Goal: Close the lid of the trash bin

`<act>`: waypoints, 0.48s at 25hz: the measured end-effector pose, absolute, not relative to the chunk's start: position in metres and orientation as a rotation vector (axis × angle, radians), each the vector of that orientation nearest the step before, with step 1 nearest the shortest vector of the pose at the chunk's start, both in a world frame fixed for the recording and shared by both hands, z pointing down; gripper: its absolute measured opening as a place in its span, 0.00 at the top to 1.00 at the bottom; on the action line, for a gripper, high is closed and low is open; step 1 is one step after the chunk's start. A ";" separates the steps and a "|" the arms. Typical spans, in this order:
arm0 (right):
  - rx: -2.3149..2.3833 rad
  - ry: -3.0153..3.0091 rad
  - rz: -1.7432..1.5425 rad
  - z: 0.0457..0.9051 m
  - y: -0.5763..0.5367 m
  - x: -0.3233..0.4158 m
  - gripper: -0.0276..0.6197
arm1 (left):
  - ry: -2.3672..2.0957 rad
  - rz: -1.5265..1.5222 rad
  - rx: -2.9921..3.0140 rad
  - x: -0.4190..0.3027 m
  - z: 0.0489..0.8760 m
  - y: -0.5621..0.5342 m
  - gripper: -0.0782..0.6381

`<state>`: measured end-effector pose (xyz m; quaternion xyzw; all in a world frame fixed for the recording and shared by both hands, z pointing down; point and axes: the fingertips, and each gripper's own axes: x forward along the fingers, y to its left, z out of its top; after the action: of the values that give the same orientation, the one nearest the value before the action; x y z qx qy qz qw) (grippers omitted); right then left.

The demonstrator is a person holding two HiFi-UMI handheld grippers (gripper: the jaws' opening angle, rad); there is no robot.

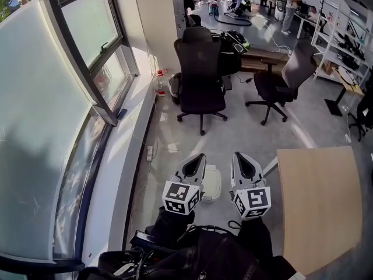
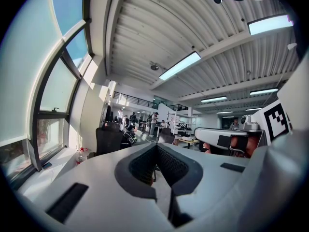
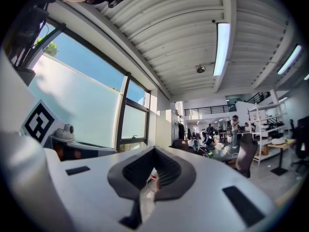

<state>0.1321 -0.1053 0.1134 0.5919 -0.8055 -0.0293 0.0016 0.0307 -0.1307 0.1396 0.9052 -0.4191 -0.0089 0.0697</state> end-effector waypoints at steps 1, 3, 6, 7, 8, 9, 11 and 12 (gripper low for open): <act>1.855 -2.530 -0.092 0.114 -0.106 0.131 0.95 | -1.262 -0.026 2.724 0.031 0.140 -0.132 0.89; 1.851 -2.534 -0.092 0.115 -0.108 0.131 0.95 | -1.265 -0.024 2.720 0.030 0.141 -0.134 0.89; 1.850 -2.540 -0.095 0.115 -0.108 0.132 0.95 | -1.270 -0.019 2.716 0.031 0.143 -0.135 0.89; 1.849 -2.542 -0.097 0.114 -0.109 0.132 0.95 | -1.271 -0.019 2.715 0.031 0.143 -0.136 0.89; 1.848 -2.544 -0.099 0.114 -0.109 0.132 0.95 | -1.272 -0.020 2.715 0.031 0.143 -0.136 0.89; 1.847 -2.545 -0.100 0.113 -0.110 0.132 0.95 | -1.271 -0.021 2.715 0.031 0.142 -0.137 0.89; 1.844 -2.548 -0.102 0.112 -0.111 0.131 0.95 | -1.270 -0.021 2.715 0.031 0.141 -0.139 0.89; 1.843 -2.550 -0.102 0.112 -0.112 0.130 0.95 | -1.269 -0.020 2.715 0.030 0.141 -0.139 0.89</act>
<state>0.1302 -0.1120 0.1117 0.5854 -0.8101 -0.0323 -0.0030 0.0303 -0.1391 0.1410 0.9035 -0.4224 -0.0068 0.0720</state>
